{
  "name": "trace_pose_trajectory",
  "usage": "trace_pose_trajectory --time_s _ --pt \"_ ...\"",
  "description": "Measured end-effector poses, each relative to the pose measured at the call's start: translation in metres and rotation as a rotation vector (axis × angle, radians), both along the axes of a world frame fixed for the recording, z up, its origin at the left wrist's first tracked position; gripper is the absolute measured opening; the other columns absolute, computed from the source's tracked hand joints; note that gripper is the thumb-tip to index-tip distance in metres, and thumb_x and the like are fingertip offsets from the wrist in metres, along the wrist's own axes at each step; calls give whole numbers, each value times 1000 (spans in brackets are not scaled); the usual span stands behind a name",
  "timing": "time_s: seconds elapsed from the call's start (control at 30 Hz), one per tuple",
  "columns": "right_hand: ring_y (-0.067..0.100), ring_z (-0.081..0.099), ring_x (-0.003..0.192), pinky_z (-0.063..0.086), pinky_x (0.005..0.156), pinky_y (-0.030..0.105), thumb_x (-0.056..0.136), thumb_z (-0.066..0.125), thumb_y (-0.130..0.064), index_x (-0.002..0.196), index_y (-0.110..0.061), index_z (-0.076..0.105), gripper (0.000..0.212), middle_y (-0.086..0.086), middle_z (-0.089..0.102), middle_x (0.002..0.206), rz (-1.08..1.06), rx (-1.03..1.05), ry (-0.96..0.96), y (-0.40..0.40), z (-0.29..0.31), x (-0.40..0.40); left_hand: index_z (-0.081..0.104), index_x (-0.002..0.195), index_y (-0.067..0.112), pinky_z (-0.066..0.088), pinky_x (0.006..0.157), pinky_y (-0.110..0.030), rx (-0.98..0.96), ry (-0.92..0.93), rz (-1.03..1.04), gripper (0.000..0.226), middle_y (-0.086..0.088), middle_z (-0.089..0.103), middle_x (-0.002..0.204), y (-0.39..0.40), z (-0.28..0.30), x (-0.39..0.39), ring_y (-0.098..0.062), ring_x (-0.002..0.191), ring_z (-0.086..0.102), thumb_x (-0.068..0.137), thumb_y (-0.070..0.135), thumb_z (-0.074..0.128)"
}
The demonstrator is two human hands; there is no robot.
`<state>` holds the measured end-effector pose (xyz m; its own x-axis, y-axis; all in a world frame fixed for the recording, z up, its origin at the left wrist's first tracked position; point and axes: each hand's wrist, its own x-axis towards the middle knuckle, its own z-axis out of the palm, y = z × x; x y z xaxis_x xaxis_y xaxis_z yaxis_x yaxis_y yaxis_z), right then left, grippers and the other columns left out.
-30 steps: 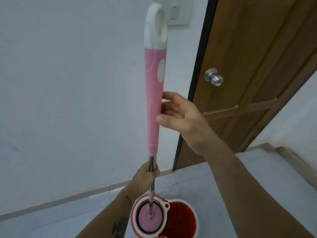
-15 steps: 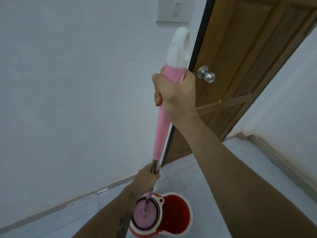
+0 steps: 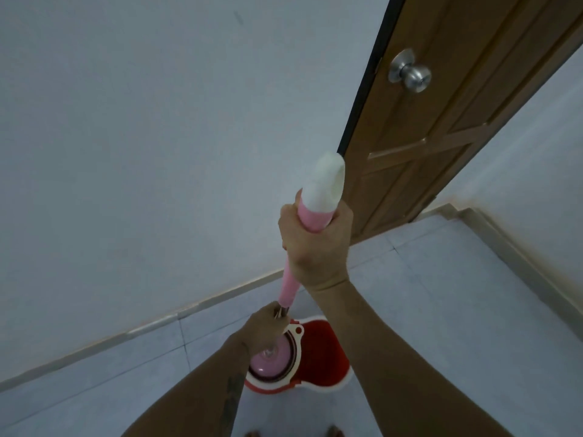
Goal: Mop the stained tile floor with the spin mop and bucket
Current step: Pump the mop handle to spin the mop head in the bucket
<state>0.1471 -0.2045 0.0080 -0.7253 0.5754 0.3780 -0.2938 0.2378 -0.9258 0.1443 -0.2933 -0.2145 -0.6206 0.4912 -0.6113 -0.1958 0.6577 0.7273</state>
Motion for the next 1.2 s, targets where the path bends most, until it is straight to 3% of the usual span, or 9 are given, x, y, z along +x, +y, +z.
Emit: trace_pose_trajectory --time_s 0.1,0.2,0.3,0.4,0.53,0.7,0.87,1.0,1.2 --pt "11 53 48 51 46 29 69 65 -9 69 -14 53 13 9 49 55 -42 -66 -157 -1 -40 25 60 88 28 48 59 -20 -36 27 -15 14 6 67 80 -4 -13 12 -7 64 59 95 34 50" --pt "6 56 52 53 51 22 66 69 -16 66 -28 53 20 -7 52 57 46 -129 -345 -19 -58 56 65 89 30 59 76 -31 -70 29 -56 11 8 71 85 -18 -45 24 -6 77 67 87 34 55" --pt "9 54 52 52 51 33 71 67 -2 66 -19 55 21 1 52 57 116 -85 -384 -18 -22 49 59 110 34 51 69 -21 3 42 60 25 9 69 99 -20 5 32 -9 86 66 90 21 54" --pt "22 55 54 53 50 41 72 66 -2 74 8 50 19 20 52 63 150 -2 -290 -4 47 28 61 104 23 57 67 -36 106 84 164 18 -2 69 90 -13 48 29 -15 73 64 88 16 57" --pt "7 60 52 55 57 28 81 69 -6 80 -8 55 14 15 57 69 213 53 -222 9 130 16 62 79 16 48 68 -29 183 147 184 8 -3 63 75 7 94 8 -17 69 57 86 16 67" --pt "12 67 60 61 76 48 82 71 -10 81 -9 56 15 13 62 74 238 49 -140 16 182 12 62 71 15 51 69 -33 229 128 168 22 -4 62 68 25 137 -7 -18 65 58 88 28 67" --pt "25 63 54 59 62 41 83 69 -1 72 -9 53 21 9 59 56 379 21 -8 22 213 10 61 70 19 56 77 -39 295 164 145 23 -1 65 68 26 154 -10 -20 68 62 89 30 65" --pt "22 45 39 46 44 28 79 63 4 69 -5 47 21 13 42 51 164 15 17 15 157 -6 63 72 14 51 69 -34 223 98 181 24 -8 67 73 27 116 -12 -22 67 59 87 33 64" --pt "32 42 39 40 36 32 71 61 1 59 6 43 22 20 40 47 -2 5 -21 -5 28 -2 51 66 15 41 54 -26 38 -19 29 30 1 49 57 9 39 -6 -15 53 43 94 25 56"
